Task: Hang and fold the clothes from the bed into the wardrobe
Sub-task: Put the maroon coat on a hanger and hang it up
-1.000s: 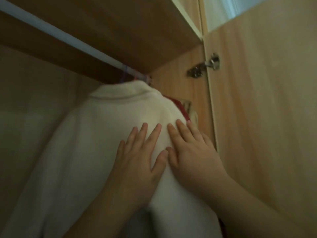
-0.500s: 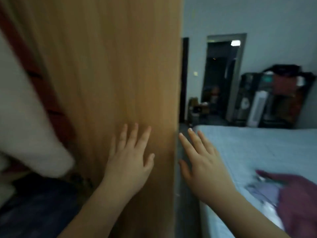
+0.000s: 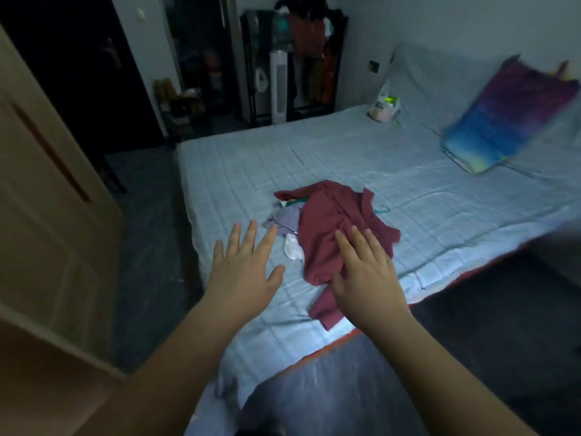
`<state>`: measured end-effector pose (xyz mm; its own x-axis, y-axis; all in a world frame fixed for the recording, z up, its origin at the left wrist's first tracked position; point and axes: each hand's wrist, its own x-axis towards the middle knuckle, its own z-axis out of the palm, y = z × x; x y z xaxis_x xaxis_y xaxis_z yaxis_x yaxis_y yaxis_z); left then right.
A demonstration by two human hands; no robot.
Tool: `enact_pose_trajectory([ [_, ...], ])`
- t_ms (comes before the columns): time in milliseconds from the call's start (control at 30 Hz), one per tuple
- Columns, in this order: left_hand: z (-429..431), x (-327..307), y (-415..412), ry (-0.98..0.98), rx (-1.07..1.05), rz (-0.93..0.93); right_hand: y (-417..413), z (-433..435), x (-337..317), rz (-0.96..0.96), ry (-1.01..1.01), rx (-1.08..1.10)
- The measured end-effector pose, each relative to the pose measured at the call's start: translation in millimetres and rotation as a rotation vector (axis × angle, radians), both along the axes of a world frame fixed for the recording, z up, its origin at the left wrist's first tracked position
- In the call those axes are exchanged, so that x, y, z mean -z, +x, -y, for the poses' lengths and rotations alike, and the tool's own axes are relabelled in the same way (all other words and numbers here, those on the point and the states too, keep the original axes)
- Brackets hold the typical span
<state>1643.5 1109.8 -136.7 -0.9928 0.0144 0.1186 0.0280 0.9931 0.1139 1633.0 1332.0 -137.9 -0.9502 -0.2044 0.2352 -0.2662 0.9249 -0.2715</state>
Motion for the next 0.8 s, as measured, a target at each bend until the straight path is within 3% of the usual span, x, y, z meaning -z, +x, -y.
enact_pose_trajectory([
  [200, -48.4, 46.4, -77.8, 0.022, 0.112, 0.063, -59.8, -61.1, 29.1, 0.113, 0.028, 0.082],
  [400, -80.3, 89.0, -189.6, 0.035, 0.147, 0.119, -169.6, -94.5, 52.8, 0.149, 0.079, 0.097],
  [633, -125.0, 110.0, -353.6, 0.083, 0.158, 0.154, -302.8, -141.7, 80.3, 0.297, 0.127, 0.131],
  [800, -165.8, 123.9, -427.4, 0.099, 0.224, 0.237, -365.8, -178.4, 100.1, 0.378, 0.1, 0.196],
])
